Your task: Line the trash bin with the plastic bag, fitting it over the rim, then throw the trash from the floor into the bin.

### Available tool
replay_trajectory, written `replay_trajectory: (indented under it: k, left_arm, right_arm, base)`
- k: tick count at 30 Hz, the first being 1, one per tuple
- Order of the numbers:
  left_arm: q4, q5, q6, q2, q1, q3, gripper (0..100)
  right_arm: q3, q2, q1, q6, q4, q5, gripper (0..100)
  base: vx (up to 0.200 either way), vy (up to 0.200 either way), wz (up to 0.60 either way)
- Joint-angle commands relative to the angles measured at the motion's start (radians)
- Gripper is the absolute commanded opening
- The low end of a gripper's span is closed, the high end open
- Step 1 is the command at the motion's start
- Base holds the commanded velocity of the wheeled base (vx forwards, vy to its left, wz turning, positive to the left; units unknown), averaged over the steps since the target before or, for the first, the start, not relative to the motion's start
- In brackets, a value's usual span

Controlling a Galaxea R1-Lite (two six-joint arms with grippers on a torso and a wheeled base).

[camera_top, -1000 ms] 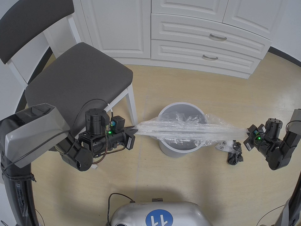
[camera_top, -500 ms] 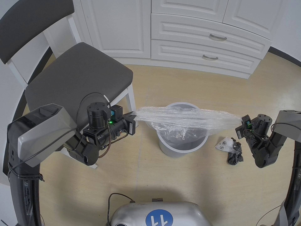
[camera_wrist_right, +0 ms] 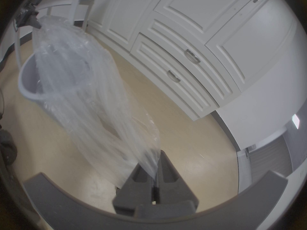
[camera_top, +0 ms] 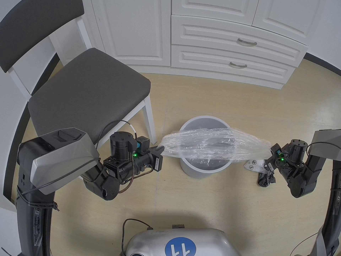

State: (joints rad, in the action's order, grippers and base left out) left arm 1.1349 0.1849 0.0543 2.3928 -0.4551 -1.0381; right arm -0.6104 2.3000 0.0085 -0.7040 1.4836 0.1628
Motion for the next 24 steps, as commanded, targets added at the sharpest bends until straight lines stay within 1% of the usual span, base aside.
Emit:
replay_trajectory:
  k: [1,2,3,5,7,8,9,10,14,17,24]
  left_arm:
    - [-0.038,0.031,0.006,-0.043,-0.002,0.056,0]
    - [-0.044,0.034,0.006,-0.049,-0.002,0.061,0]
    - [-0.096,0.057,0.007,-0.090,0.000,0.090,0]
    - [-0.167,0.088,0.024,-0.135,0.001,0.118,0]
    - [-0.234,0.119,0.055,-0.168,0.003,0.139,0]
    - [-0.242,0.123,0.059,-0.173,0.003,0.141,0]
    - [-0.284,0.139,0.085,-0.188,0.003,0.156,0]
    - [-0.297,0.142,0.096,-0.192,0.003,0.162,0]
    - [-0.313,0.142,0.141,-0.192,0.006,0.176,0]
    - [-0.313,0.142,0.144,-0.188,0.006,0.178,0]
    - [-0.303,0.134,0.141,-0.138,0.009,0.138,0]
  right_arm:
    - [0.061,-0.051,-0.044,-0.057,-0.009,-0.040,0]
    - [0.064,-0.054,-0.048,-0.061,-0.009,-0.043,0]
    - [0.090,-0.076,-0.076,-0.089,-0.016,-0.054,0]
    - [0.113,-0.099,-0.099,-0.124,-0.031,-0.074,0]
    - [0.138,-0.120,-0.120,-0.166,-0.049,-0.111,0]
    - [0.143,-0.123,-0.124,-0.172,-0.052,-0.117,0]
    - [0.172,-0.140,-0.137,-0.207,-0.068,-0.149,0]
    - [0.184,-0.145,-0.140,-0.218,-0.074,-0.158,0]
    - [0.202,-0.146,-0.139,-0.226,-0.077,-0.160,0]
    - [0.204,-0.143,-0.139,-0.226,-0.077,-0.160,0]
    - [0.153,-0.073,-0.105,-0.216,-0.068,-0.155,0]
  base:
    - [0.000,0.000,0.00]
    - [0.000,0.000,0.00]
    - [0.000,0.000,0.00]
    - [0.000,0.000,0.00]
    - [0.000,0.000,0.00]
    - [0.000,0.000,0.00]
    - [0.000,0.000,0.00]
    - [0.000,0.000,0.00]
    - [0.000,0.000,0.00]
    - [0.000,0.000,0.00]
    - [0.000,0.000,0.00]
